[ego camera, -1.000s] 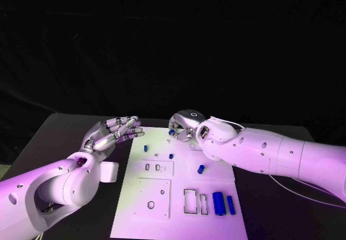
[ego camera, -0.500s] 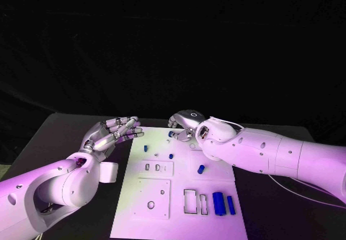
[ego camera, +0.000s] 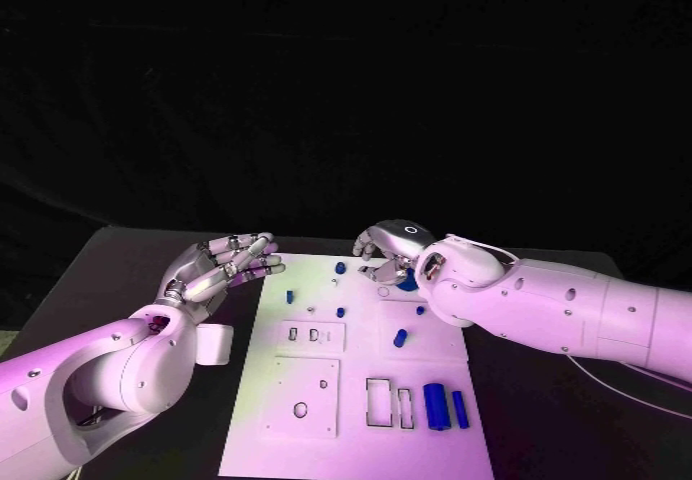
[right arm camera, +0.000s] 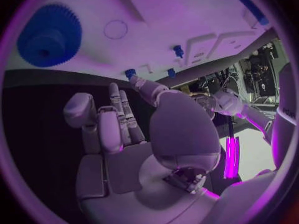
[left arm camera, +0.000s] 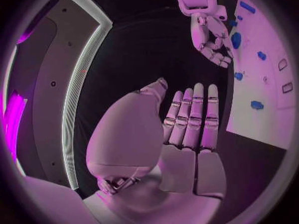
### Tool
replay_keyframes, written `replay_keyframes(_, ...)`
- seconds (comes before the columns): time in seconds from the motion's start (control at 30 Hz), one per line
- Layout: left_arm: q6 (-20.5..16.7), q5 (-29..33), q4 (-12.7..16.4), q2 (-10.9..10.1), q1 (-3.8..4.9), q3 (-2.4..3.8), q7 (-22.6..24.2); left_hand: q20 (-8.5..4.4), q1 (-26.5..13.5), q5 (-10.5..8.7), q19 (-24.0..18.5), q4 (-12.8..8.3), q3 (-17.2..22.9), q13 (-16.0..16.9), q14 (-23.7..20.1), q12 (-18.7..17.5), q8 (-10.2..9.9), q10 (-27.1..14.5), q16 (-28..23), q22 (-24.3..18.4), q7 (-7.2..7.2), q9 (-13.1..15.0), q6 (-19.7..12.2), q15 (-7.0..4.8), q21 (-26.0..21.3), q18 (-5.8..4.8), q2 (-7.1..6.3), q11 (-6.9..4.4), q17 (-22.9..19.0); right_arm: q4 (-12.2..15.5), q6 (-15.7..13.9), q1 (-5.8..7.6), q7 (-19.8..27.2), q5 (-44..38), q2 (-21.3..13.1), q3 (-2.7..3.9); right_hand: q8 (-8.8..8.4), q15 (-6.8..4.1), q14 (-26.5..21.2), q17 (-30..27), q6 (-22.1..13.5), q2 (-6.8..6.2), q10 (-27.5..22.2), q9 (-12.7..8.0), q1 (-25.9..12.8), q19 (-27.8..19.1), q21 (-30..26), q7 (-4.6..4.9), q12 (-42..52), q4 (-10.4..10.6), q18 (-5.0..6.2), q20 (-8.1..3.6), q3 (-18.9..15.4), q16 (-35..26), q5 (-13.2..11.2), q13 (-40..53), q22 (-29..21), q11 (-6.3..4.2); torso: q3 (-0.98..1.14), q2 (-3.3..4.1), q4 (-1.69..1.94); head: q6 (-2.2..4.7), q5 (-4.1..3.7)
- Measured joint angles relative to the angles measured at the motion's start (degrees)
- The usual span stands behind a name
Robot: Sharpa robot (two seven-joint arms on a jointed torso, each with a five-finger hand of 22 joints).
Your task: Assemble the parts on the task board
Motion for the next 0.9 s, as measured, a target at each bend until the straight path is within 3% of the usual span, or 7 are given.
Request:
replay_keyframes(0.07,0.04,0.00,-0.04,-0.07,0.00,0.00,-0.01,0.00,0.00,0.00,0.00,0.00,0.00,0.00,0.00,0.00,0.00,0.00,0.00,0.00,0.00,0.00,0.00,0.00,0.00,0.00,0.00,0.00,0.00,2.51,0.03,0.24,-0.02,1.35,-3.04,0.24,0.00,-1.29,0.08,0.45,-0.32,-2.42,4.39,0.15,-2.08,0.65,0.37,-0.71,2.43,1.41,0.00,-0.65,-2.12,0.29,3.31,1.38,0.79,-1.31,0.03,-0.05,-0.07,0.09,-0.20)
replay_keyframes(0.2,0.15,0.00,-0.12,-0.12,0.01,0.00,-0.03,0.00,0.00,0.00,0.00,0.00,0.00,0.00,0.00,0.00,0.00,0.00,0.00,0.00,0.00,0.00,0.00,0.00,0.00,-0.01,0.00,0.00,0.00,6.03,0.92,0.67,-0.36,5.20,-7.70,0.48,0.49,-2.75,0.13,3.40,-1.86,-4.31,11.80,0.81,-2.87,2.38,2.00,-2.24,10.53,2.72,-0.01,-2.38,-7.22,1.71,5.55,7.41,3.53,-3.36,0.07,-0.14,-0.30,0.29,-0.61)
replay_keyframes(0.27,0.20,0.00,-0.15,-0.14,0.00,0.00,-0.04,0.00,0.00,0.00,0.00,0.00,0.00,0.00,0.00,0.00,0.00,0.00,0.00,0.00,0.00,0.00,0.00,0.00,0.00,-0.01,0.00,0.00,-0.01,7.43,1.95,0.80,-0.57,7.55,-9.80,0.56,3.10,-3.13,0.12,8.66,-3.80,-2.86,12.92,2.66,-1.38,3.91,3.63,-2.44,28.90,4.13,-0.13,-2.94,-11.99,4.08,6.44,28.70,6.30,-4.04,0.13,-0.20,-0.43,0.35,-0.87)
replay_keyframes(0.37,0.26,0.00,-0.15,-0.12,-0.01,0.00,-0.05,0.00,0.00,0.00,0.00,0.00,0.00,0.00,0.00,0.00,0.00,0.00,0.00,0.00,0.00,0.00,0.00,0.00,0.00,0.00,0.00,0.00,-0.01,8.13,3.29,0.88,-0.94,10.03,-11.67,0.59,6.27,-3.13,0.12,11.59,-6.32,-1.81,14.31,4.60,0.19,5.53,5.25,-2.23,56.09,5.74,-0.92,-2.46,-15.68,6.27,6.97,55.67,9.18,-3.26,0.22,-0.26,-0.54,0.40,-1.20)
replay_keyframes(0.47,0.33,0.00,-0.15,-0.12,0.01,0.00,-0.06,0.00,0.00,0.00,0.00,0.00,0.00,0.00,0.00,0.00,0.00,0.00,0.00,0.00,0.00,0.00,0.00,0.00,0.00,0.00,0.00,0.00,-0.01,8.40,4.70,0.89,-1.42,12.06,-12.77,0.59,7.77,-3.03,0.15,11.88,-7.43,-1.20,16.07,5.38,0.79,6.16,5.95,-2.04,65.46,6.59,-0.93,-2.21,-16.79,7.07,6.97,64.33,10.59,-2.88,0.34,-0.27,-0.64,0.41,-1.49)
replay_keyframes(0.63,0.45,0.00,-0.15,-0.05,0.01,0.00,-0.11,0.00,0.00,0.00,0.00,0.00,0.00,0.00,0.00,0.00,0.00,0.00,0.00,0.01,0.00,0.00,0.00,0.00,0.00,0.00,0.00,0.00,-0.01,7.92,6.55,0.81,-2.08,13.97,-13.26,0.58,9.44,-2.68,0.11,11.88,-8.50,-0.95,17.43,6.10,1.66,6.93,6.64,-1.76,70.42,7.29,-0.92,-1.82,-17.66,7.56,7.56,67.32,12.12,-2.28,0.38,-0.27,-0.73,0.44,-1.79)
replay_keyframes(0.9,0.63,0.00,-0.35,0.05,-0.01,-0.01,-0.18,0.00,0.00,0.00,0.00,0.00,0.00,0.00,0.00,0.00,0.00,0.00,0.00,-0.05,0.00,0.00,0.00,0.00,0.00,-0.01,0.00,0.00,0.07,5.46,7.33,0.39,-2.67,14.54,-11.49,0.45,9.99,-2.58,0.00,11.87,-9.37,-0.67,17.43,6.33,2.24,6.92,6.82,-1.55,70.52,7.59,-1.01,-1.82,-17.96,7.56,8.56,67.33,12.53,-2.28,0.30,-0.22,-0.60,0.34,-1.82)
